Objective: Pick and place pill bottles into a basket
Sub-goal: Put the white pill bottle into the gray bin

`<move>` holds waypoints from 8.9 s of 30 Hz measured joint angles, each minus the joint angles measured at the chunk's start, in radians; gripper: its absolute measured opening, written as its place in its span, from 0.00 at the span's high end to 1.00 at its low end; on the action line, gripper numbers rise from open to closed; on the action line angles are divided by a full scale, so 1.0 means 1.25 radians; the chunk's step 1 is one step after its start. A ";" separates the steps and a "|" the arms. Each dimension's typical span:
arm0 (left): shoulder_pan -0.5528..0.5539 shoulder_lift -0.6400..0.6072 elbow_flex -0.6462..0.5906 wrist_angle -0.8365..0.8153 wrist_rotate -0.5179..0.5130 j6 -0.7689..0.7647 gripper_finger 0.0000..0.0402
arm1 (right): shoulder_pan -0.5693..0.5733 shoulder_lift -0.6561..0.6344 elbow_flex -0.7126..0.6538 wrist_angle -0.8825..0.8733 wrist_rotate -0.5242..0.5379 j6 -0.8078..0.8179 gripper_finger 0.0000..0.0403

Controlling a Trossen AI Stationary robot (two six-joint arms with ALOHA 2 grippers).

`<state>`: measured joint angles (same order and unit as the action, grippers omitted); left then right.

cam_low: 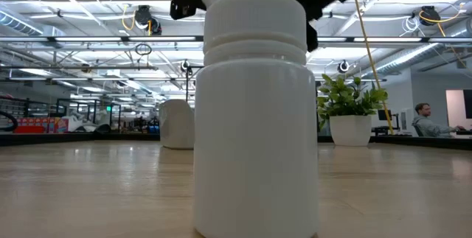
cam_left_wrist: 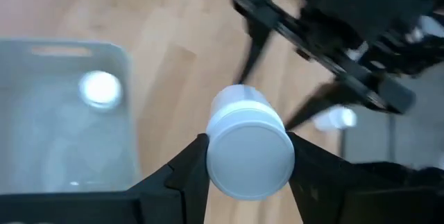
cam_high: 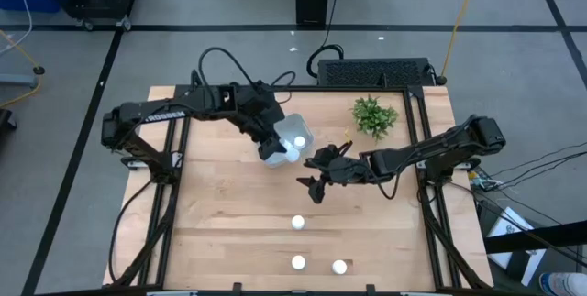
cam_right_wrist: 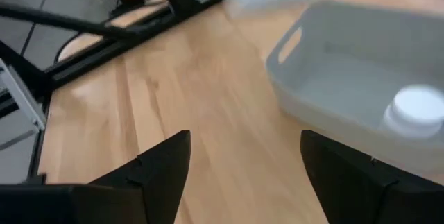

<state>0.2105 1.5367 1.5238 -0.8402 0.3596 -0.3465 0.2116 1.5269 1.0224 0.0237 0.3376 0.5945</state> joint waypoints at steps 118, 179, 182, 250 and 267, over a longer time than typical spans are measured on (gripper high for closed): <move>0.170 0.521 0.253 -0.120 -0.172 0.352 0.56 | -0.011 -0.322 -0.302 0.301 0.168 0.036 0.34; -0.128 0.012 0.253 -0.151 -0.241 -0.109 0.44 | -0.032 -0.322 -0.301 0.512 0.079 0.512 0.36; -0.168 0.010 0.253 -0.119 -0.241 -0.136 0.46 | -0.028 -0.322 -0.301 0.569 -0.024 0.462 0.36; -0.362 -0.564 -0.668 0.693 -0.261 -0.269 0.76 | 0.359 0.154 0.360 -0.328 -0.164 0.933 0.48; -0.362 -0.564 -0.668 0.692 -0.267 -0.254 0.76 | 0.339 0.318 0.808 -0.889 -0.212 0.882 0.57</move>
<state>-0.2424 0.8318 0.6888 0.0246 0.0254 -0.6644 0.6360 1.9250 2.0323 -1.0880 0.0722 1.6966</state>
